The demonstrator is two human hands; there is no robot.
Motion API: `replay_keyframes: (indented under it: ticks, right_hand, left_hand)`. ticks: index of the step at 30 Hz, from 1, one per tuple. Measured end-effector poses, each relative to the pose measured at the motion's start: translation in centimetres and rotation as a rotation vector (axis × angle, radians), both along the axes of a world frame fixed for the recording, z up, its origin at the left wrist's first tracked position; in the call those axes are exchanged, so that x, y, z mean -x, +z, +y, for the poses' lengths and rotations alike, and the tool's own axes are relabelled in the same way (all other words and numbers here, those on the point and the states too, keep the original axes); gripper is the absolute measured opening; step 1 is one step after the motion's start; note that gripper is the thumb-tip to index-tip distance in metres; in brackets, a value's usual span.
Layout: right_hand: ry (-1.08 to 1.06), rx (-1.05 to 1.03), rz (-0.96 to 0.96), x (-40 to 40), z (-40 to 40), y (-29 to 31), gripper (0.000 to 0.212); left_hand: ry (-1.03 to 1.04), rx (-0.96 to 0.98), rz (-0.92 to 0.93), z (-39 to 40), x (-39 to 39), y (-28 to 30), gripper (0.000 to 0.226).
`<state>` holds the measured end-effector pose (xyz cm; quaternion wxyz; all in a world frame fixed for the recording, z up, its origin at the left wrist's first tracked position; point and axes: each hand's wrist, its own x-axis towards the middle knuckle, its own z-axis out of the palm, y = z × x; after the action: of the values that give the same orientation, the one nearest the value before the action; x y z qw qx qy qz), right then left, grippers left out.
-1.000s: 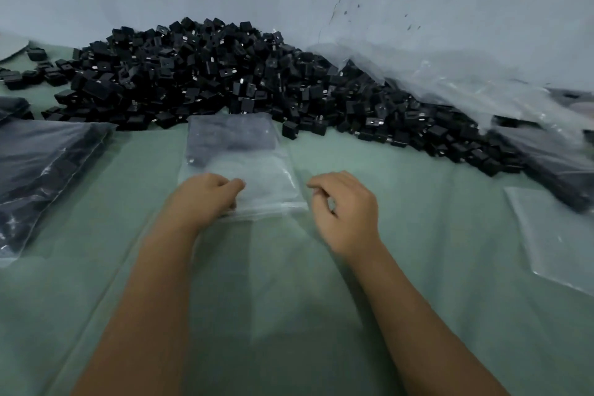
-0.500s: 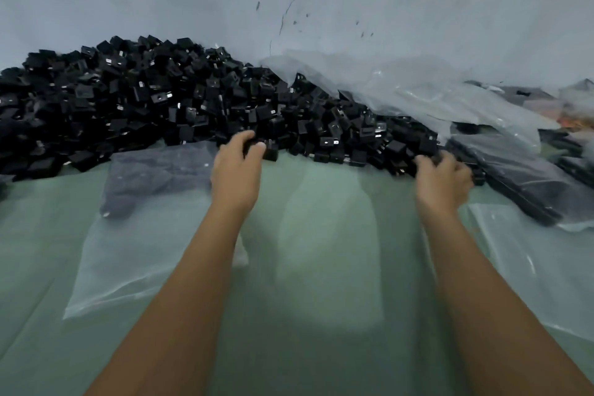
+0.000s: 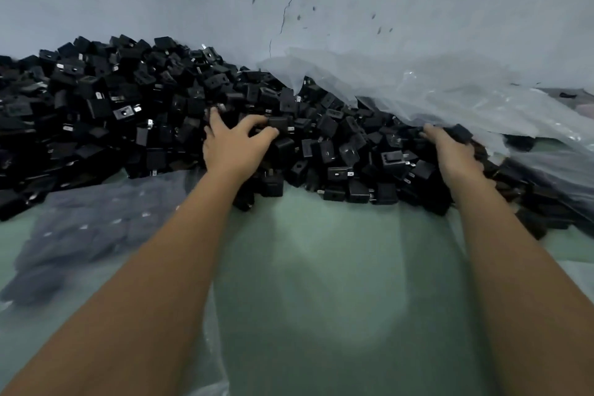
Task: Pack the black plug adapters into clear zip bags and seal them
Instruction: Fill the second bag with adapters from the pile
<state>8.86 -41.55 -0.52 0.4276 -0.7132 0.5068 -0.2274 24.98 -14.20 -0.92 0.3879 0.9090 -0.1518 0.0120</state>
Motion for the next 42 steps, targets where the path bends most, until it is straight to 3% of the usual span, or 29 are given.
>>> replay_keyframes:
  ticks: [4,6,9,11,14,16,19,21,24,28,33,37,42]
  right_hand:
    - [0.065,0.04,-0.069,0.2,3.8,-0.2,0.082]
    - [0.11,0.075,-0.081,0.8,6.5,-0.5,0.064]
    - [0.18,0.111,-0.067,1.5,10.1,-1.1,0.058]
    - [0.143,0.029,-0.204,2.5,11.9,-1.0,0.051]
    - [0.02,-0.173,-0.518,4.7,13.8,-0.5,0.026]
    - [-0.02,-0.154,-0.539,6.1,14.6,-0.1,0.021]
    - [-0.006,-0.041,-0.484,7.8,16.5,0.4,0.027]
    - [-0.047,0.219,-0.359,9.0,18.5,0.3,0.031]
    - [-0.096,0.411,-0.277,10.3,22.6,-0.1,0.028]
    - [0.18,0.481,-0.042,10.4,27.4,-1.1,0.039]
    - [0.378,0.873,0.071,10.2,32.0,-1.9,0.031]
    - [0.572,0.941,0.339,9.3,33.7,-3.4,0.031]
    - [0.475,0.842,0.248,10.1,32.6,-4.2,0.035]
  left_hand:
    - [-0.159,-0.166,0.018,-2.1,3.4,0.6,0.053]
    - [-0.254,-0.084,0.118,-2.0,4.9,0.5,0.058]
    - [-0.339,0.018,0.159,-1.5,8.1,0.0,0.051]
    - [-0.326,0.044,0.109,-0.9,10.5,-0.4,0.04]
    - [-0.309,0.242,0.075,1.4,12.6,0.0,0.03]
    - [-0.273,0.327,-0.052,4.1,13.2,0.5,0.026]
    - [-0.172,0.49,-0.163,9.1,15.0,1.0,0.026]
    - [-0.116,0.543,-0.164,12.4,16.4,0.7,0.029]
    - [-0.051,0.466,-0.207,16.5,18.2,-0.4,0.03]
    - [-0.018,0.315,-0.262,20.7,20.1,-1.9,0.029]
    - [-0.067,0.086,-0.13,23.0,20.7,-3.5,0.019]
    - [-0.083,0.018,-0.113,23.0,20.8,-3.6,0.02]
    - [-0.111,0.057,-0.123,23.5,21.0,-4.0,0.019]
